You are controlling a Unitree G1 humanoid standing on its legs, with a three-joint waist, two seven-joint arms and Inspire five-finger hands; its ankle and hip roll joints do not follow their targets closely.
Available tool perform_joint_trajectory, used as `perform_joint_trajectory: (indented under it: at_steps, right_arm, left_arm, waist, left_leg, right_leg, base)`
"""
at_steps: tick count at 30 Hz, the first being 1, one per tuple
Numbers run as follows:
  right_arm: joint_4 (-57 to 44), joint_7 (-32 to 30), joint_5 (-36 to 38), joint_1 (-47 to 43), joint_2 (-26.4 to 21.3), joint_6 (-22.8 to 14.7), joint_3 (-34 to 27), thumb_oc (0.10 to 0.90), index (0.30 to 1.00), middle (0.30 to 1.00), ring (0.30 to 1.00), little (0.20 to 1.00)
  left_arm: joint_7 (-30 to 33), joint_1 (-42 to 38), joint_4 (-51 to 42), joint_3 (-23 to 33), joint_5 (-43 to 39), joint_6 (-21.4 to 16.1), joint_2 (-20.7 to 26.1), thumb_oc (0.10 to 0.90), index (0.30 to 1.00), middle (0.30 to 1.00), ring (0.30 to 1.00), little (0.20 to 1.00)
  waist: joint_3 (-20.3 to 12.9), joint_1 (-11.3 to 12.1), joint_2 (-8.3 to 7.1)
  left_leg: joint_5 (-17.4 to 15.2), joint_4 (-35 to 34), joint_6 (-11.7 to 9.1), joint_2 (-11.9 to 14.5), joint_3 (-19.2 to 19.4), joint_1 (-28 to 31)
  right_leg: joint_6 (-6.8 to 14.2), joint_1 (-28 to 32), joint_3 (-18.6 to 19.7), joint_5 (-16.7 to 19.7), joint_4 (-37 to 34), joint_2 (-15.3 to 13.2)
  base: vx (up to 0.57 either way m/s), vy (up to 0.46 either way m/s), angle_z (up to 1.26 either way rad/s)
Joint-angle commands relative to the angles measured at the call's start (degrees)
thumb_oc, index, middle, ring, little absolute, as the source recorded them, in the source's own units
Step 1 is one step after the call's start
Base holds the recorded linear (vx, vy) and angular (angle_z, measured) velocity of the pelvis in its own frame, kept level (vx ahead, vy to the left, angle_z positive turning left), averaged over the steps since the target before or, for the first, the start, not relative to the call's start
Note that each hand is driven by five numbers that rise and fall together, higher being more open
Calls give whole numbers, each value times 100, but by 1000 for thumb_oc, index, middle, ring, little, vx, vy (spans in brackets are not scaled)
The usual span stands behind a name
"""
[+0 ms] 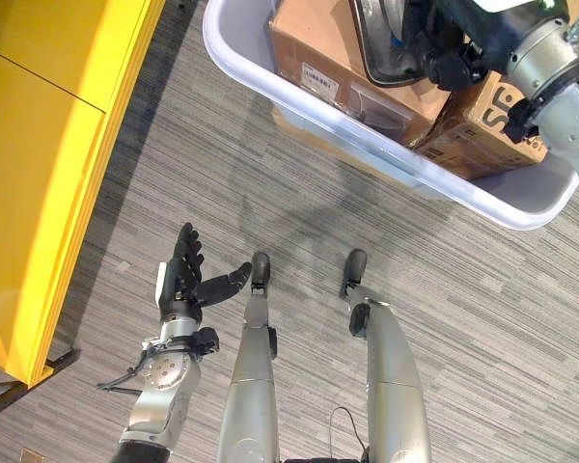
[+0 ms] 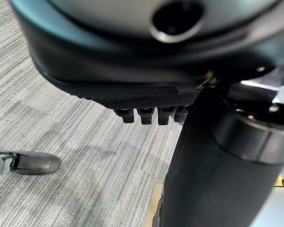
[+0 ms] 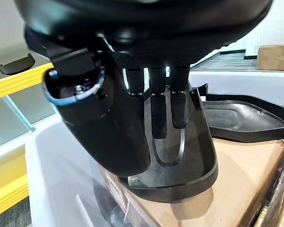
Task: Move parts from the plastic box to the shelf.
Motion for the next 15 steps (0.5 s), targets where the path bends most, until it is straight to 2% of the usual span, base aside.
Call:
perform_joint_trajectory:
  at_steps: [1,13,14,15]
  right_arm:
    - [-27,-396,-131,-866,-328,-118,37,400,300,300,300,300]
    - [10,-374,-234,-646,-245,-102,-90,400,300,300,300,300]
    - [17,-381,-219,-624,-248,-91,-117,488,424,424,424,424]
    - [26,-381,-183,-587,-230,-93,-138,900,1000,1000,1000,1000]
  left_arm:
    - [146,236,-556,247,-97,-524,182,900,1000,1000,1000,1000]
    - [171,230,-518,247,-87,-539,164,900,1000,1000,1000,1000]
    - [169,221,-520,241,-86,-532,160,900,1000,1000,1000,1000]
    - [167,225,-499,225,-90,-519,159,900,1000,1000,1000,1000]
  waist:
    - [-64,127,-73]
    - [-64,122,-82]
    - [-64,113,-87]
    - [-64,116,-93]
  left_leg:
    - [-879,462,-7,413,-102,507]
    - [-861,443,-29,403,-130,518]
    - [-866,447,-28,401,-128,535]
    - [-867,456,-28,398,-120,543]
  right_leg:
    - [795,-124,552,-627,223,-304]
    - [801,-164,561,-621,263,-299]
    - [801,-143,566,-620,265,-299]
    - [803,-133,565,-616,284,-301]
  base:
    - [0,0,0]
    - [-1,0,0]
    - [0,0,0]
    - [0,0,0]
